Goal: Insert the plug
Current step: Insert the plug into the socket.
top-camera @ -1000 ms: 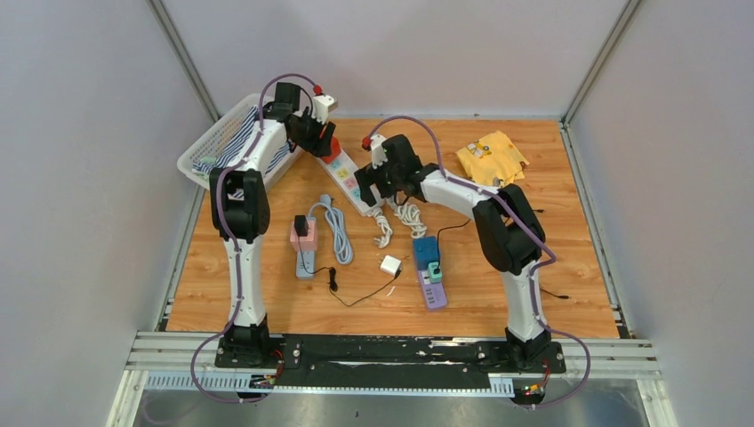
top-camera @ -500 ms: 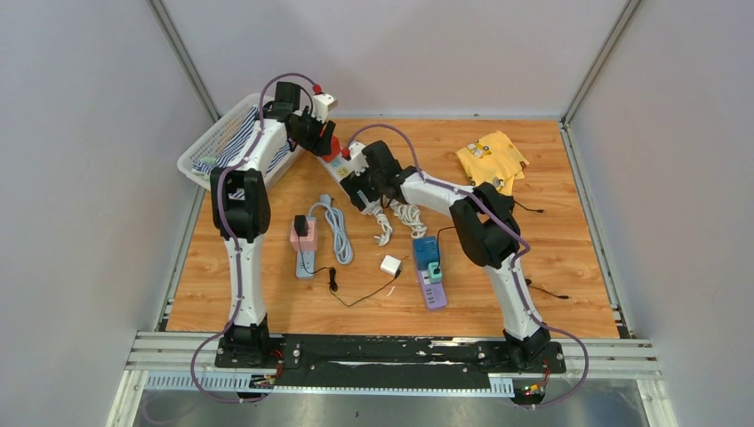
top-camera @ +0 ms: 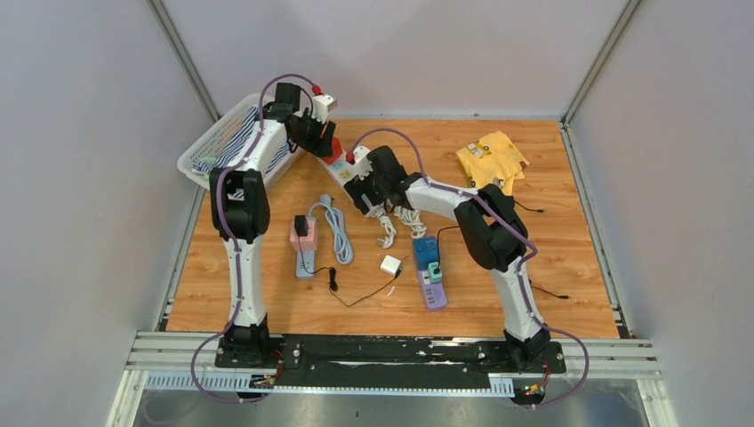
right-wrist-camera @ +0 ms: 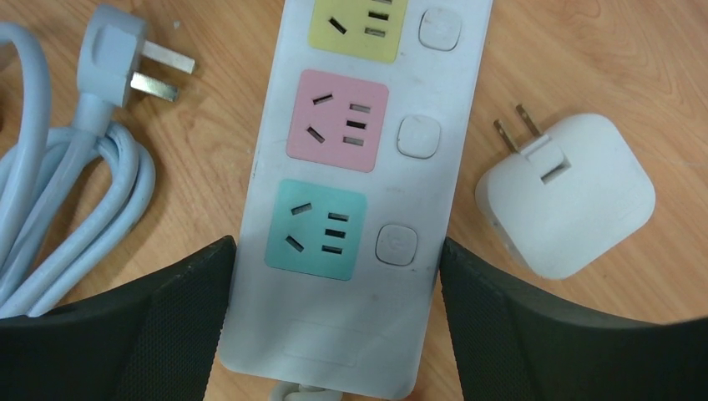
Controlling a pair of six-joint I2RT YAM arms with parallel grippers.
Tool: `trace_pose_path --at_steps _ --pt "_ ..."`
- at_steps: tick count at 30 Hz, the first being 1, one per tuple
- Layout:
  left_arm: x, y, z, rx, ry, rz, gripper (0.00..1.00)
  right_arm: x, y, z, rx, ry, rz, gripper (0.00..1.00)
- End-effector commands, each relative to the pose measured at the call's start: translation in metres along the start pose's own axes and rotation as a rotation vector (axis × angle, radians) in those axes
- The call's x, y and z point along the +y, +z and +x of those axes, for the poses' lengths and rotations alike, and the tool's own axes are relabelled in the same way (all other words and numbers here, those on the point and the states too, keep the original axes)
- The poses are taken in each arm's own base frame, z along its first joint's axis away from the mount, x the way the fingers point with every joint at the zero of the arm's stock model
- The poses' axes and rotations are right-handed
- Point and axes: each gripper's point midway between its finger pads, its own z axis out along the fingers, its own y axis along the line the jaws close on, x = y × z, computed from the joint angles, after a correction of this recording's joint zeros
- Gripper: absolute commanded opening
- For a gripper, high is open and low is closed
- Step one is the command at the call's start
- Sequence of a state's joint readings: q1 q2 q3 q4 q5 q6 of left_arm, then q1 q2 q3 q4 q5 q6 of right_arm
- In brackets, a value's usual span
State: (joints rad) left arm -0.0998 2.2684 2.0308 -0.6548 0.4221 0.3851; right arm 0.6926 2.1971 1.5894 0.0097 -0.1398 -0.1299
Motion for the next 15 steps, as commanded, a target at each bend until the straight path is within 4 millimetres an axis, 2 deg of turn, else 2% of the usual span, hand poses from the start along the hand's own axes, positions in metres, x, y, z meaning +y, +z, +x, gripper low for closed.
trace_pose_path --at_steps 1,5,15 --pt "-0.01 -0.014 -0.001 0.0 -0.036 0.022 0.0 0.026 -0.014 0.058 0.177 -0.051 -0.069 0.52" --pt "-0.017 -0.026 -0.012 -0.028 -0.022 0.028 0.0 0.028 -0.021 0.064 0.188 -0.052 -0.073 0.5" --pt "-0.018 -0.036 -0.012 -0.003 0.005 -0.03 0.0 0.031 -0.022 0.07 0.198 -0.033 -0.076 0.49"
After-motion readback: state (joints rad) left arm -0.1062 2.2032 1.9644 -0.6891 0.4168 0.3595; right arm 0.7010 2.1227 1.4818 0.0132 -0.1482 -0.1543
